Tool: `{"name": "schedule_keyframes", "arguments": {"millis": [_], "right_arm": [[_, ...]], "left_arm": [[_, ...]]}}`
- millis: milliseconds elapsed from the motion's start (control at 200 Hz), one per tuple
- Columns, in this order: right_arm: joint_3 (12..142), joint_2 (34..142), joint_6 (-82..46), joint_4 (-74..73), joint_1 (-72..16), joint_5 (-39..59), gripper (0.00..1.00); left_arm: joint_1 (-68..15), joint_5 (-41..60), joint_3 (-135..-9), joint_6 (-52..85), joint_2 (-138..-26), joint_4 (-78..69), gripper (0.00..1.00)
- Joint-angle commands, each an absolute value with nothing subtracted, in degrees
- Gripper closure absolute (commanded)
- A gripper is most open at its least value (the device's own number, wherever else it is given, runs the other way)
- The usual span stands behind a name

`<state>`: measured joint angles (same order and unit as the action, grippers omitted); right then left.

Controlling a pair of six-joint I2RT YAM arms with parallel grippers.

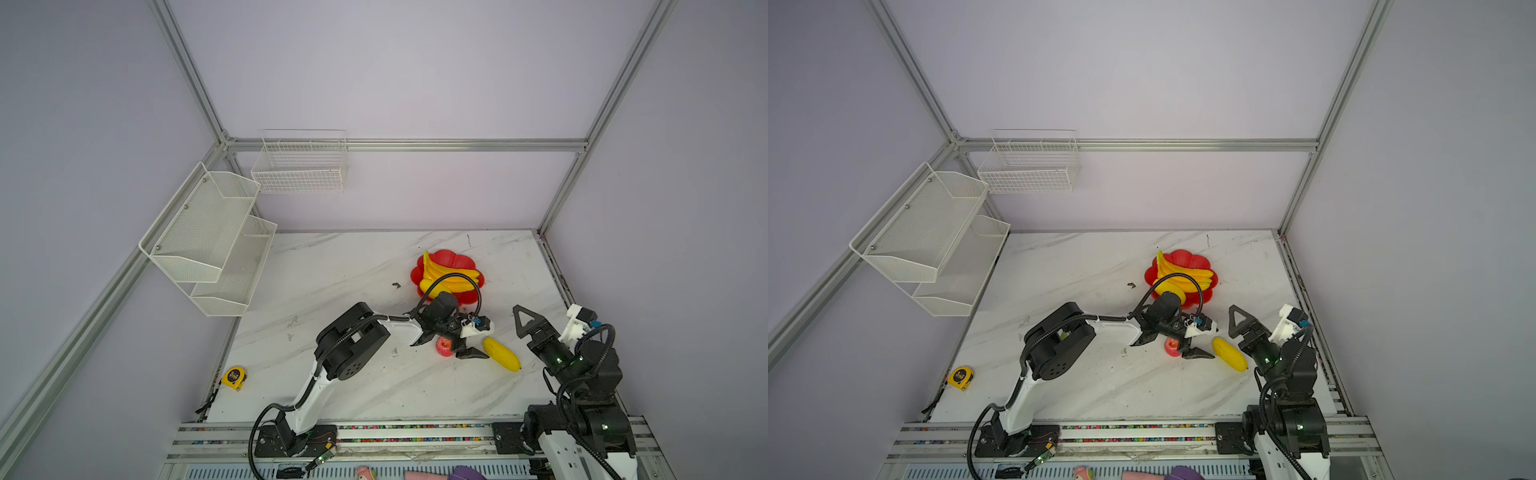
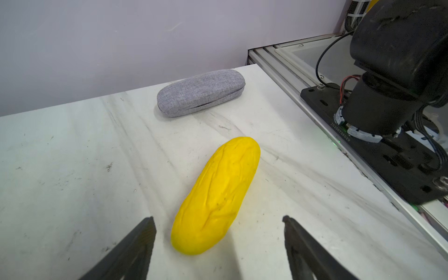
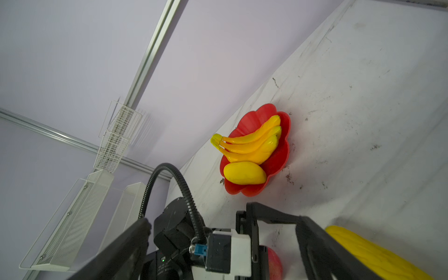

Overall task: Place and organize the fake fruits in the fruit bowl
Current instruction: 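Move the left gripper over the elongated yellow fruit nearer the right arm, then grasp the elongated yellow fruit with the left gripper and lift it, then carry the elongated yellow fruit with the left gripper over the red bowl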

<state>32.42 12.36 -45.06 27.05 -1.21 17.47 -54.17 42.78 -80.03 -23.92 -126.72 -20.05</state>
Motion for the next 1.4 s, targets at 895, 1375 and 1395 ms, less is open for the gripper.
{"name": "schedule_keyframes", "arguments": {"millis": [895, 1375, 1395], "right_arm": [[39.5, 6.3, -39.2, 32.3, -1.0, 21.5, 0.03], [40.7, 16.4, -32.8, 23.9, -1.2, 18.4, 0.03], [40.7, 17.2, -32.5, 23.1, -1.2, 18.5, 0.03]], "left_arm": [[-59.7, 36.7, -111.1, -34.1, -140.5, 8.9, 0.43], [-52.1, 30.9, -99.3, -25.0, -126.1, -4.5, 0.69], [-51.4, 29.9, -99.3, -24.7, -125.7, -4.2, 0.69]]}}
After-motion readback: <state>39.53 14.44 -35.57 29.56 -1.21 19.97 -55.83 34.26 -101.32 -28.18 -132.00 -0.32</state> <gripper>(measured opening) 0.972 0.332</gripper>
